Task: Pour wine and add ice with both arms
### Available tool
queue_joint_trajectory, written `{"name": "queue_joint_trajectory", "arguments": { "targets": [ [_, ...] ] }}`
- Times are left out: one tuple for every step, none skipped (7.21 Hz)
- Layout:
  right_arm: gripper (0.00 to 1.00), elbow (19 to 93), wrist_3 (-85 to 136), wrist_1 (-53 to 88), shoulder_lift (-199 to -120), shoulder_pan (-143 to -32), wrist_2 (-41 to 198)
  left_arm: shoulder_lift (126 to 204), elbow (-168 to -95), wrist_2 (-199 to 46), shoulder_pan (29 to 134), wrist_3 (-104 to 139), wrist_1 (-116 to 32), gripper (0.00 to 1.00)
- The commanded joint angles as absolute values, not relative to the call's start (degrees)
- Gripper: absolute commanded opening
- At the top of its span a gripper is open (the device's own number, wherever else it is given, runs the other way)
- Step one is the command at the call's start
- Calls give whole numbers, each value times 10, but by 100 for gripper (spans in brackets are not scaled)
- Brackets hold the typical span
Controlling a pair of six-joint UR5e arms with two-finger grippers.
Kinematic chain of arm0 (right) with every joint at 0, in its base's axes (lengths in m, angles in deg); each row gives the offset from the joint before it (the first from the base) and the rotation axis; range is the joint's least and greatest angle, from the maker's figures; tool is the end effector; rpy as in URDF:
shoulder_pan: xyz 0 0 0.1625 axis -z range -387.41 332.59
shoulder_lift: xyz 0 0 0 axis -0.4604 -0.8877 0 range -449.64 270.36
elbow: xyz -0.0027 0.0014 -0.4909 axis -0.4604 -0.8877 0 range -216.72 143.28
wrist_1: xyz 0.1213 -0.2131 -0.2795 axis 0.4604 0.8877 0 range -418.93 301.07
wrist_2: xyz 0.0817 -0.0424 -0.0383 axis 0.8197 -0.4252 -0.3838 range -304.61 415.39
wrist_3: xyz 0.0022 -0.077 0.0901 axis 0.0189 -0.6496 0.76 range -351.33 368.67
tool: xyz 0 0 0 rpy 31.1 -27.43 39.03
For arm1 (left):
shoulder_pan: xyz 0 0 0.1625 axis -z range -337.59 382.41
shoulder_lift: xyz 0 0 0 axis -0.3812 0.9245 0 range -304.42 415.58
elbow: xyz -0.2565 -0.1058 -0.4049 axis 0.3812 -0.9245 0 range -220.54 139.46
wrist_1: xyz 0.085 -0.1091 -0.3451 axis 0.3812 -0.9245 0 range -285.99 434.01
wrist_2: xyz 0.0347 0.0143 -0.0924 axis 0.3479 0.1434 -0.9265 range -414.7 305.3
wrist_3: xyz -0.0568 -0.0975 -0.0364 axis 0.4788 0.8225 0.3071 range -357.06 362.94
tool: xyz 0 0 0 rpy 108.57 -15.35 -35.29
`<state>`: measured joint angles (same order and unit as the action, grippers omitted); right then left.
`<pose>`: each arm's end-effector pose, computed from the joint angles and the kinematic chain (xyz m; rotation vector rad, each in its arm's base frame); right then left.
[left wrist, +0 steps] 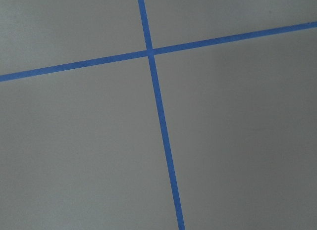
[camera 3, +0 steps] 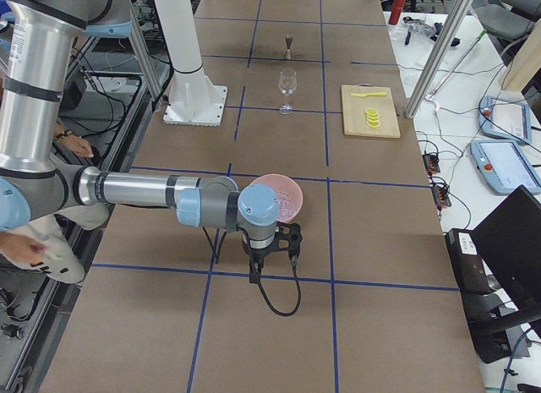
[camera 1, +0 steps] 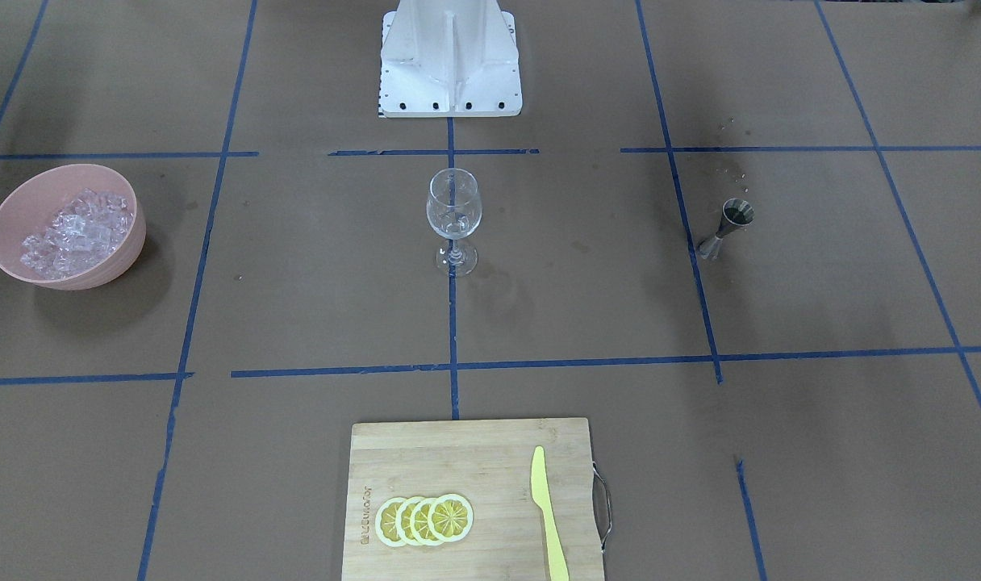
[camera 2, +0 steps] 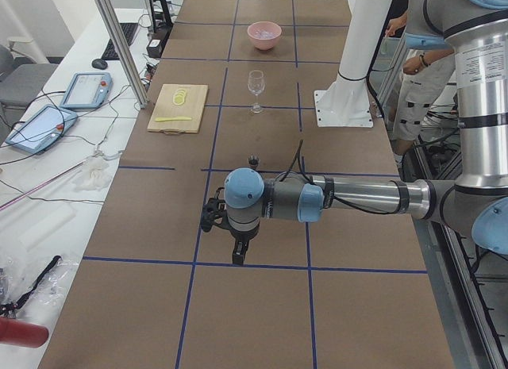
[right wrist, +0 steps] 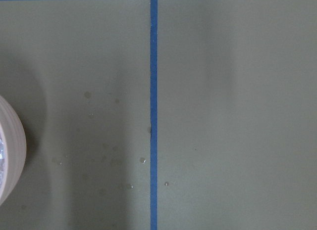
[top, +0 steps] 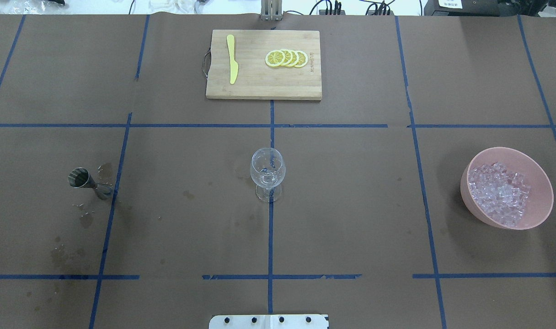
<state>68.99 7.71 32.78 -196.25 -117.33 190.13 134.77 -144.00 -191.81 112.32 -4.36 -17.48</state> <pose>0.0495 -0.3026 0.7270 -0.0372 -0.7811 0.0006 -0.0459 -0.3600 0.7019 0.1199 0.8167 0.1513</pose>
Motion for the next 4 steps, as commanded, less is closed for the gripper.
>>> {"name": "queue_joint_trajectory", "arguments": {
  "targets": [
    [100, 689, 75, 328, -1963, -1173, 1900, 1354, -1440, -1917, 1118, -46, -176, 100],
    [100, 689, 74, 328, -1963, -1173, 1895, 1359, -1441, -1918, 1118, -46, -181, 100],
    [100, 697, 75, 327, -1963, -1173, 1900, 1363, -1435, -1917, 1118, -45, -191, 100],
    [100, 698, 85, 327, -1955, -1173, 1899, 1363, -1436, -1917, 1119, -44, -192, 100]
  ]
}}
